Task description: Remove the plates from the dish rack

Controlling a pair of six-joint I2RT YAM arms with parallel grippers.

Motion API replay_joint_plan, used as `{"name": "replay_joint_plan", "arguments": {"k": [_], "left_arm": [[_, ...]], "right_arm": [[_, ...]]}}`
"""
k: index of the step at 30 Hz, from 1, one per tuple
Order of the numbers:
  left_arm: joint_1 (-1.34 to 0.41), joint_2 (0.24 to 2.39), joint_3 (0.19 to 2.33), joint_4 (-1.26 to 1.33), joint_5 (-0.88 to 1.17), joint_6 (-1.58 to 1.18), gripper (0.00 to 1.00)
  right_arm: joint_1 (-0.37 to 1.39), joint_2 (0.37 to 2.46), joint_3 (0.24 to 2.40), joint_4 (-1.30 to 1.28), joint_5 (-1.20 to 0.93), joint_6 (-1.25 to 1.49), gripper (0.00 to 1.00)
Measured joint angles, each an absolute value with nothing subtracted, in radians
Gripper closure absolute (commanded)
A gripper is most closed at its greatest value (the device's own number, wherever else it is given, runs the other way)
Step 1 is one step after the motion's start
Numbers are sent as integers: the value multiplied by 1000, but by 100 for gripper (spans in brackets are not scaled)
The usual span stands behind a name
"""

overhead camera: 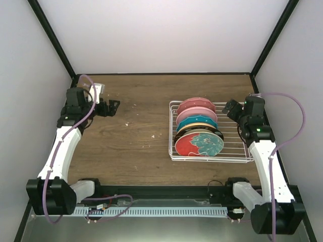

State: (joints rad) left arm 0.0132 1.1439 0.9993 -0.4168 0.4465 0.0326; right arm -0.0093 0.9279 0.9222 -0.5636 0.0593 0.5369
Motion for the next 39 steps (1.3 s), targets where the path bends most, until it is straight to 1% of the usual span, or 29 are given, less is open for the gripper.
{"name": "replay_joint_plan", "arguments": {"k": [2,4,7,9,14,16,19,21,27,34,39], "left_arm": [[-1,1161,1015,-437,451,41,0],[-51,1177,1049,-454,446,60,0],[-214,1201,1143,-457,448,101,4],[-313,1222,1221,-448,479,120,4],[-485,1287,1373,-443,502,212,5],[-582,1317,1405,-447,506,261,7],[-695,1360,1425,-456,515,308,14],[-758,1394,1433,-457,514,332,15],[-899,1487,1438,-428,461,368,20],[-1001,1557,1457,-390,406,379,31],[-1044,1588,1471,-365,363,392,39]], "right_arm": [[-9,956,931,-574,64,537,0],[-9,963,931,-581,60,519,0],[-9,939,923,-559,30,472,0],[-9,904,904,-527,5,458,0],[-9,837,868,-463,-65,461,0],[-9,842,868,-453,-86,463,0],[-9,860,868,-458,-107,467,0],[-9,859,868,-466,-112,472,0],[-9,808,868,-483,-111,492,0],[-9,777,868,-525,-111,499,0],[-9,765,868,-542,-113,499,0]]}}
